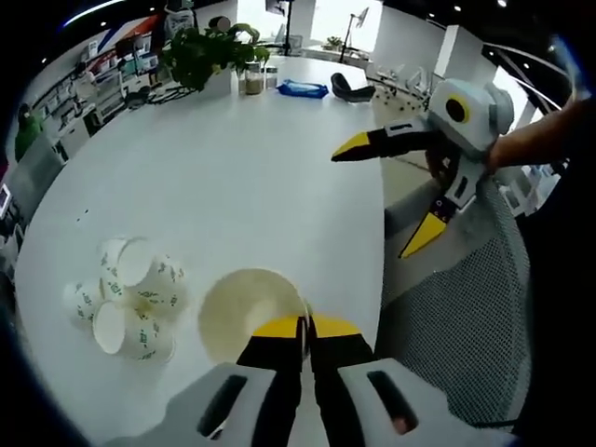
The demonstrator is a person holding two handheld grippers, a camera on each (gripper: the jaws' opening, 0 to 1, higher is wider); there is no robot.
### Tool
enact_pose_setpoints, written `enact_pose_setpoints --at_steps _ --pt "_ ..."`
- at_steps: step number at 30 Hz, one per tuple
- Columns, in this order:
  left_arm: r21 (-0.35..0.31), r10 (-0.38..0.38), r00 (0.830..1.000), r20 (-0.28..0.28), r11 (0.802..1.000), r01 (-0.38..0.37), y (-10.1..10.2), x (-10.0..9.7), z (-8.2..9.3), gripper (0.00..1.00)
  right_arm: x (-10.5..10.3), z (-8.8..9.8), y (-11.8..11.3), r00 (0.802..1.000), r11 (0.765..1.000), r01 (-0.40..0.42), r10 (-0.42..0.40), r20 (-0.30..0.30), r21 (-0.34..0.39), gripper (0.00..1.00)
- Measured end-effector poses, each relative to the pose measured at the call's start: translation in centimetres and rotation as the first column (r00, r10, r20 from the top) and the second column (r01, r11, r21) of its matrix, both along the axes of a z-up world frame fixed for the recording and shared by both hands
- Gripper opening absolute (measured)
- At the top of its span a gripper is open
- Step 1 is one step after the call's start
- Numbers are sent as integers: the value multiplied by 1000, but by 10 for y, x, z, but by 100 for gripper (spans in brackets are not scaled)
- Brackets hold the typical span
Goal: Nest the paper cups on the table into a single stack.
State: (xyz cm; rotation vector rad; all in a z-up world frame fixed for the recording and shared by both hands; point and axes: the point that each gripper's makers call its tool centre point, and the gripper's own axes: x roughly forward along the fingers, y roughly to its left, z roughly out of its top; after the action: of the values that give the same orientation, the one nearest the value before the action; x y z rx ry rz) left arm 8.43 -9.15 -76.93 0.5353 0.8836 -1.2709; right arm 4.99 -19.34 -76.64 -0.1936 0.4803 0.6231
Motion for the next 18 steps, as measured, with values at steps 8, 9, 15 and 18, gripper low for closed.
enact_pose_setpoints --at_steps 8,9,15,18 --pt "16 -18 1000 6 1000 18 6 -5 -1 6 0 0 1 1000 1000 -4 4 -1 0 80" --pt "13 -15 1000 7 1000 15 7 -5 1 6 -1 -1 1 1000 1000 -7 7 -4 0 80" --pt "-47 28 1000 3 999 -28 9 0 14 9 -1 -1 2 1000 1000 -11 11 -6 -2 80" --pt "-82 57 998 10 995 -56 11 10 18 13 -2 -1 2 1000 1000 -12 12 -6 0 81"
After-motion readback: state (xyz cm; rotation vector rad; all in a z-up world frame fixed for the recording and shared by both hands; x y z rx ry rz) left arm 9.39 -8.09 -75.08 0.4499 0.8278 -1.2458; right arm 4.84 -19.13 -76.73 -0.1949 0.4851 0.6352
